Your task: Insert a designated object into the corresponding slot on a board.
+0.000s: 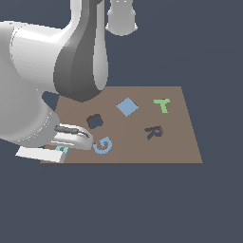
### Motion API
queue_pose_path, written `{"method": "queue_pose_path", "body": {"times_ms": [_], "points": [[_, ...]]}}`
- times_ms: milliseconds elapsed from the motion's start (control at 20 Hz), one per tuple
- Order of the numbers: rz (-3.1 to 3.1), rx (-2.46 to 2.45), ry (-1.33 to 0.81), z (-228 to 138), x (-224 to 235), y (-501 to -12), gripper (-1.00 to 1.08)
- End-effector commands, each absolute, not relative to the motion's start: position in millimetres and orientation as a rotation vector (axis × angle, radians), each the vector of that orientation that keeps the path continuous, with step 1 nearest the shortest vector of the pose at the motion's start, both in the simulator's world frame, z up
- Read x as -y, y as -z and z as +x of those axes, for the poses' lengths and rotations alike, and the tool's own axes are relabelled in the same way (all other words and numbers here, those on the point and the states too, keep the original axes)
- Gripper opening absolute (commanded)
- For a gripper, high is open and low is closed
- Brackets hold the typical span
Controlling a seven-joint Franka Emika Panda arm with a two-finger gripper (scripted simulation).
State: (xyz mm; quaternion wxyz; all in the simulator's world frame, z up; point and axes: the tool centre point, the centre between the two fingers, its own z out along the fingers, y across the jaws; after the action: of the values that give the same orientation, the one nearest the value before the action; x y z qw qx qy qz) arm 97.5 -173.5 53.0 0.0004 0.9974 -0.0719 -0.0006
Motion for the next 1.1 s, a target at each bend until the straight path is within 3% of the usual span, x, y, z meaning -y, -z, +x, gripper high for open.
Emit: {"method": "queue_pose_path", "body": {"times_ms": [0, 750, 800, 1050], "points": [[3.133, 0.231, 0.000, 100.0, 176.8, -51.0, 1.00], [3.133, 0.234, 0.000, 101.3, 178.7, -29.9, 1.00], [3.133, 0.234, 0.000, 101.3, 178.7, -29.9, -1.00], [3.133, 0.234, 0.000, 101.3, 178.7, -29.9, -1.00]]}}
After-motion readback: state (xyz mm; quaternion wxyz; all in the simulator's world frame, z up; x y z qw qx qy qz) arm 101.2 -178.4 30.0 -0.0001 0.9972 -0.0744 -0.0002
